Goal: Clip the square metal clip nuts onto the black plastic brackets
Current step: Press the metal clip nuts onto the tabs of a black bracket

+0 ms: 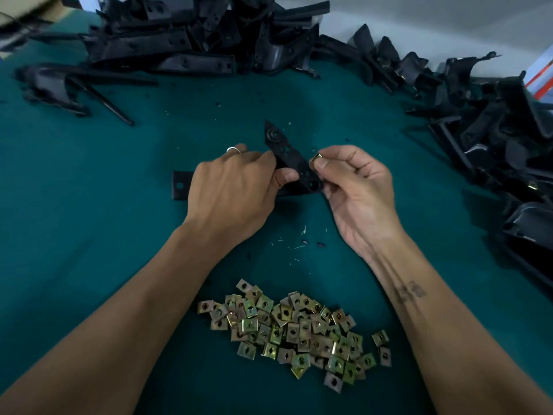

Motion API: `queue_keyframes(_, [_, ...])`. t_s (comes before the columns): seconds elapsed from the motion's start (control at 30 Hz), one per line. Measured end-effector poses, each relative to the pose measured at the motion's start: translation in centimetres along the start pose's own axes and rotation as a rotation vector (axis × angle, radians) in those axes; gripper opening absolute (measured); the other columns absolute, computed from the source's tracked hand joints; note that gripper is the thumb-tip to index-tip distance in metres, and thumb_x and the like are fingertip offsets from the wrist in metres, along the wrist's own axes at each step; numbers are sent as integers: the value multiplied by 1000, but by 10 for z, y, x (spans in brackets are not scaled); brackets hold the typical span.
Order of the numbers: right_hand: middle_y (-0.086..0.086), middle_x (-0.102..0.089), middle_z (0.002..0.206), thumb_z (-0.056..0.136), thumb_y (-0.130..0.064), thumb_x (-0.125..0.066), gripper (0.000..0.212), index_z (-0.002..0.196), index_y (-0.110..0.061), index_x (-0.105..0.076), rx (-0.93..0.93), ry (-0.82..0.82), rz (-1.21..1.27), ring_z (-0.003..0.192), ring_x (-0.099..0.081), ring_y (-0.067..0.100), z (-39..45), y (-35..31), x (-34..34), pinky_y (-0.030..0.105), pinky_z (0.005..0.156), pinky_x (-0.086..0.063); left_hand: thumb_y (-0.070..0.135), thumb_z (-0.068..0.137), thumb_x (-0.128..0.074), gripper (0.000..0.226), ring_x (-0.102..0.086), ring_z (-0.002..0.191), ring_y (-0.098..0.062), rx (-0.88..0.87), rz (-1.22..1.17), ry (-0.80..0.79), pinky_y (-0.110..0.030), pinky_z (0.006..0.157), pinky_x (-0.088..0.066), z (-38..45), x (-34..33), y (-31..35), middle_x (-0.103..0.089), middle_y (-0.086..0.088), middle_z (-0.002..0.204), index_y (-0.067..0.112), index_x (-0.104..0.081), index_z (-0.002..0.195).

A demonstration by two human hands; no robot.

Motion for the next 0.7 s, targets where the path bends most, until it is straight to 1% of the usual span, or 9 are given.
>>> queue_keyframes(0.03, [8,-72,75,80,6,-71,13,83,-7,-72,2,3,13,70,-66,15,-1,2,1,27,72,-53,58,101,-19,61,-61,87,-32,-5,-6,2,-32,53,-24,0,0,0,-66,-1,82,12,-56,86])
queue_keyframes(0.1, [9,-73,77,80,5,-71,12,82,-6,-71,6,19,8,71,-66,16,-1,2,1,33,77,-51,56,102,-23,57,-61,84,-33,-8,-24,12,-32,53,-24,0,2,1,-65,-2,78,12,-53,82])
queue_keyframes(0.2, [10,-72,78,85,9,-68,14,84,-4,-70,-21,6,40,70,-64,16,1,2,3,32,76,-50,54,103,-29,49,-60,80,-34,-8,-46,37,-31,52,-22,-1,3,1,-63,-3,73,15,-46,77])
queue_keyframes(0.27, [10,-71,81,88,10,-65,14,94,-2,-70,-41,-6,76,72,-63,15,3,3,5,28,75,-52,53,103,-29,49,-60,79,-34,-7,-50,46,-30,52,-21,-1,3,1,-63,-3,73,16,-45,77])
queue_keyframes(0.33, [7,-69,84,92,9,-60,20,107,0,-69,-55,-25,102,76,-62,13,4,3,7,25,78,-52,54,103,-29,49,-60,80,-35,-4,-53,44,-31,52,-22,-1,3,0,-63,-4,74,16,-45,77])
queue_keyframes(0.37, [6,-68,84,93,9,-58,22,110,1,-69,-60,-32,106,77,-61,13,4,3,8,24,79,-51,54,103,-29,49,-60,80,-35,-2,-58,44,-31,52,-22,-1,3,0,-63,-4,74,16,-44,77])
queue_keyframes(0.43, [4,-67,83,92,7,-59,20,108,2,-70,-67,-40,95,76,-59,12,5,3,9,23,78,-50,53,103,-30,49,-60,80,-36,0,-64,40,-32,52,-23,0,3,1,-63,-5,74,15,-44,76])
queue_keyframes(0.53, [5,-69,81,90,5,-63,15,101,1,-72,-60,-45,74,72,-59,11,5,4,7,21,71,-51,53,103,-28,46,-59,79,-36,-5,-71,42,-32,52,-24,0,4,2,-62,-6,73,18,-39,75])
queue_keyframes(0.7, [7,-72,79,77,-4,-74,16,92,-1,-77,-58,-43,71,68,-63,11,5,3,9,19,66,-52,52,103,-31,51,-59,76,-35,-4,-75,49,-32,52,-24,-1,4,1,-62,-6,72,12,-47,75])
Point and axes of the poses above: each hand's wrist, its own z-axis towards the middle knuckle, its own x-axis out of the back of the hand, y = z × x, the point moved 4 cm from there along z, towards the middle knuckle
